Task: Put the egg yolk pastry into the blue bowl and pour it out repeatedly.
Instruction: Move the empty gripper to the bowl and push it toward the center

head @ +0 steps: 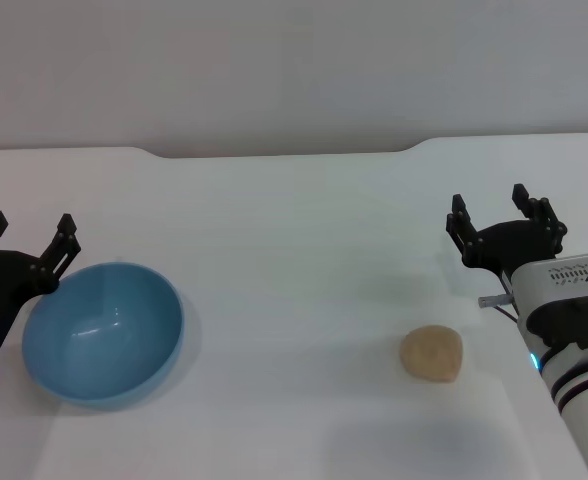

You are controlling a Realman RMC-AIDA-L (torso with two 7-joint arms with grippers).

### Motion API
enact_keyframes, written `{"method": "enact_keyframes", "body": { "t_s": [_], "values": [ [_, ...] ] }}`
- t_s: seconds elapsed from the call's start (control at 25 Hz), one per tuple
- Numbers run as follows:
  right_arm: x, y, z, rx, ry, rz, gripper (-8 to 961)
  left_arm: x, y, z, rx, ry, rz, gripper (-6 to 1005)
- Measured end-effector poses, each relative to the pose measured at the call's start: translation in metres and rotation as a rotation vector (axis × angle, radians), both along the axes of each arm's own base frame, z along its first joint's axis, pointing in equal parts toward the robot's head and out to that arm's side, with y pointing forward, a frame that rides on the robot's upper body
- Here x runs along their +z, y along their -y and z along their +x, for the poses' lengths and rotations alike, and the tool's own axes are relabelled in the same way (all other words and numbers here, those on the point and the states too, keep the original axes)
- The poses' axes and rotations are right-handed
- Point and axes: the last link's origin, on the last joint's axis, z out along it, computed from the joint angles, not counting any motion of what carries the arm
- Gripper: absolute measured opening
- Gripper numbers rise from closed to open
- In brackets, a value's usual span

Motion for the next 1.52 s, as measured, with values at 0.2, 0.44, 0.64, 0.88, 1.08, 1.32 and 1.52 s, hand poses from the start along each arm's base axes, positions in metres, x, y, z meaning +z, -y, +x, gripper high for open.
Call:
{"method": "enact_keyframes", "body": {
  "t_s": [0.2, 0.44, 0.64, 0.88, 1.08, 1.32, 1.52],
  "values": [
    [0.000, 0.000, 0.000, -0.001, 0.000, 0.000, 694, 0.000, 0.000, -0.001, 0.002, -0.002, -0.001, 844],
    [0.000, 0.000, 0.000, -0.002, -0.001, 0.000, 694, 0.000, 0.000, -0.002, 0.008, -0.008, -0.003, 843],
    [0.000, 0.000, 0.001, -0.004, -0.011, 0.001, 694, -0.002, 0.000, -0.005, 0.033, -0.011, -0.016, 843],
    [0.000, 0.002, 0.002, -0.009, -0.013, 0.000, 694, -0.002, 0.000, -0.005, 0.035, -0.003, -0.013, 843],
    [-0.002, 0.004, 0.003, -0.017, -0.018, -0.006, 694, 0.000, -0.001, -0.005, 0.031, 0.002, -0.005, 844],
    [-0.006, 0.003, 0.003, -0.030, -0.028, -0.038, 695, 0.004, -0.009, 0.001, 0.012, 0.004, 0.005, 844],
    [-0.008, -0.001, 0.004, -0.052, -0.036, -0.059, 695, 0.016, -0.022, 0.008, -0.014, 0.021, 0.058, 844]
  ]
}}
